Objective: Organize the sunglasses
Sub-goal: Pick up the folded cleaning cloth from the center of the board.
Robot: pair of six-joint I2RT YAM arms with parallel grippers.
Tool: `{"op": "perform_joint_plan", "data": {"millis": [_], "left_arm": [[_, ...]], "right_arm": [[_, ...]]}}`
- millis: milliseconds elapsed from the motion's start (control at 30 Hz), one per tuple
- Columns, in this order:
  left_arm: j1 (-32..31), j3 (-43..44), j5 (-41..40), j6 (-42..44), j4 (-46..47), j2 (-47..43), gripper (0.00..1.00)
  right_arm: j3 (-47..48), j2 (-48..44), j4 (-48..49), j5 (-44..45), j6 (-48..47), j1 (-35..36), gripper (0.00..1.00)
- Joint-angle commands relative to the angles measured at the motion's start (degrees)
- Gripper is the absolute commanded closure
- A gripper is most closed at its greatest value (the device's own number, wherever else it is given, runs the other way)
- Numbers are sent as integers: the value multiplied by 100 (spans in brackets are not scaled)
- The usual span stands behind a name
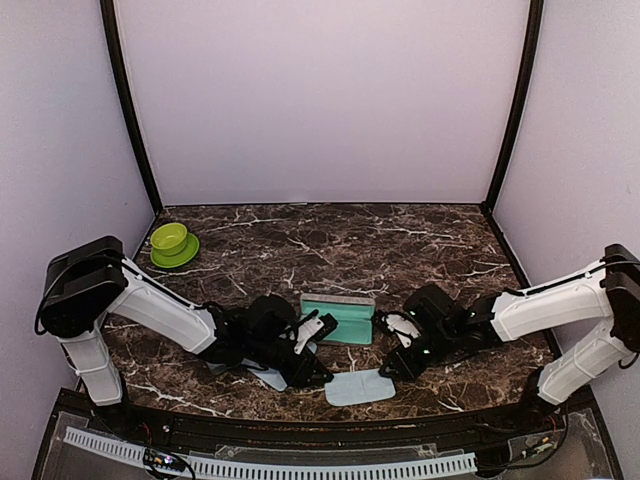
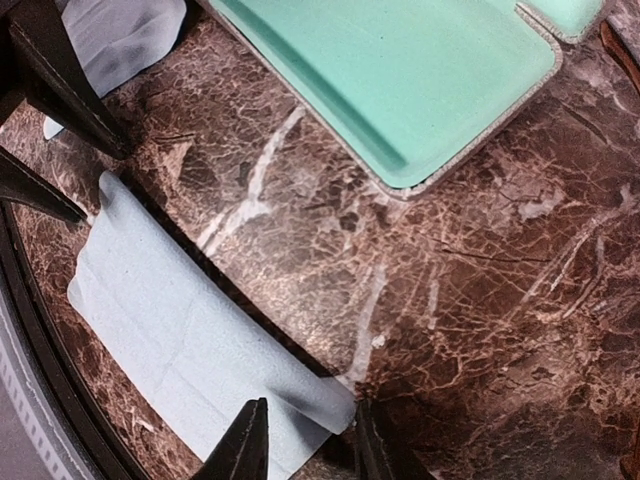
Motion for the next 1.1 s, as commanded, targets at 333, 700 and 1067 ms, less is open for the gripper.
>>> {"op": "perform_joint_plan", "data": {"millis": [333, 700, 1067], "left_arm": [[-38, 164, 129, 136, -218, 42, 77], [-38, 225, 76, 151, -235, 88, 86], [-38, 131, 51, 107, -112, 15, 100]], "right_arm": [[22, 46, 75, 24, -4, 37, 78], [46, 46, 42, 78, -21, 37, 84], [26, -111, 77, 137, 12, 37, 94]]}}
